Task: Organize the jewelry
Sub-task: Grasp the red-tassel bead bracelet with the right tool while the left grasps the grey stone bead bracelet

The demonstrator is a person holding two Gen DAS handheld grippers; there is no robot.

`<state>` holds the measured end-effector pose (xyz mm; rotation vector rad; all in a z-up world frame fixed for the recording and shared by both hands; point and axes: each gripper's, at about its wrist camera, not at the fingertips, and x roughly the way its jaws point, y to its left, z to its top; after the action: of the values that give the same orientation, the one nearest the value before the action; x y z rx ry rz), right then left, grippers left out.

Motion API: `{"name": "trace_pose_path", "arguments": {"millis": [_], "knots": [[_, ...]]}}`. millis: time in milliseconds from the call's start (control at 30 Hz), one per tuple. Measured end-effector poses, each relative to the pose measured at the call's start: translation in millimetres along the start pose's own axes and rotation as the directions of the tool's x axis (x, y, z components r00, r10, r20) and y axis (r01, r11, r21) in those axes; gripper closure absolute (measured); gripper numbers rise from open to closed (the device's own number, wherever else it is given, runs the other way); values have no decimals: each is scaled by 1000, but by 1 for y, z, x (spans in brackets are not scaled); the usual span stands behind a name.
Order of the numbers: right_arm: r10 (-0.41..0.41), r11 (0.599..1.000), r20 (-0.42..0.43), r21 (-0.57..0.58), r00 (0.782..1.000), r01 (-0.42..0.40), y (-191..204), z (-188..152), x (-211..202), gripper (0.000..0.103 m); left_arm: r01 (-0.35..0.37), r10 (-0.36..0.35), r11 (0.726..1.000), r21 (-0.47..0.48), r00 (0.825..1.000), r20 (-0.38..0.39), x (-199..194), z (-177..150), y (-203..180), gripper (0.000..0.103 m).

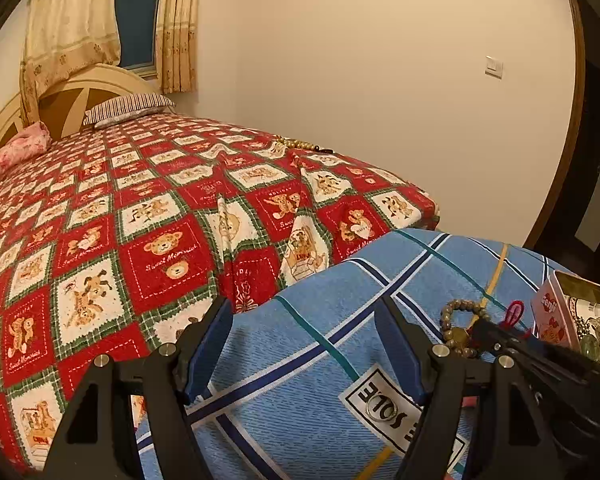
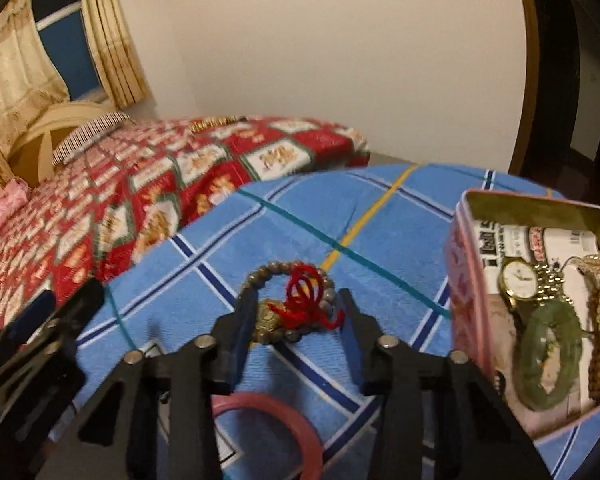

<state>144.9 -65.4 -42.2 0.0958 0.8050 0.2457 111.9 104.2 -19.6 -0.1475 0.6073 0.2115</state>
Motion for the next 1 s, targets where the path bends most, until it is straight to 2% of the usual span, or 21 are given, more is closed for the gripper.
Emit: {"name": "trace_pose_path", "arguments": {"millis": [33,133,233,400,533,700,800,867,933,1000], "knots": [[17,1000,-21,9,1000,-17,-2,0,4,84,1,-1,1000,-2,1000,-2,0,0,0,30],[31,999,-36,24,999,-30,-5,1,7,91,4,-4,1000,-5,1000,-9,1,0,0,30],[51,998,-16,31,999,-50,-7,1,3,93,7,-7,1000,-9,1000,-15,2,0,0,30],[109,993,138,40,984,-115,-12,-6,-33,93,39,-39,999,-19,999,-30,6,0,1,30],[101,991,231,62,968,-118,-22,-8,-64,93,100,-99,995,3,993,-57,11,0,-7,30],[57,994,314,67,948,-82,-33,-7,-91,93,243,-230,962,122,966,-114,17,2,-42,30],[23,997,319,58,948,-43,-35,-10,-93,93,325,-290,913,247,942,-168,22,4,-78,30],[12,997,315,63,949,-34,-38,-10,-92,93,358,-305,881,309,929,-209,30,4,-99,29],[6,997,316,72,949,-30,-41,-10,-92,93,360,-288,876,320,924,-251,41,6,-111,29],[-2,997,318,72,948,-22,-43,-12,-93,93,374,-292,883,284,911,-292,53,5,-113,30]]}}
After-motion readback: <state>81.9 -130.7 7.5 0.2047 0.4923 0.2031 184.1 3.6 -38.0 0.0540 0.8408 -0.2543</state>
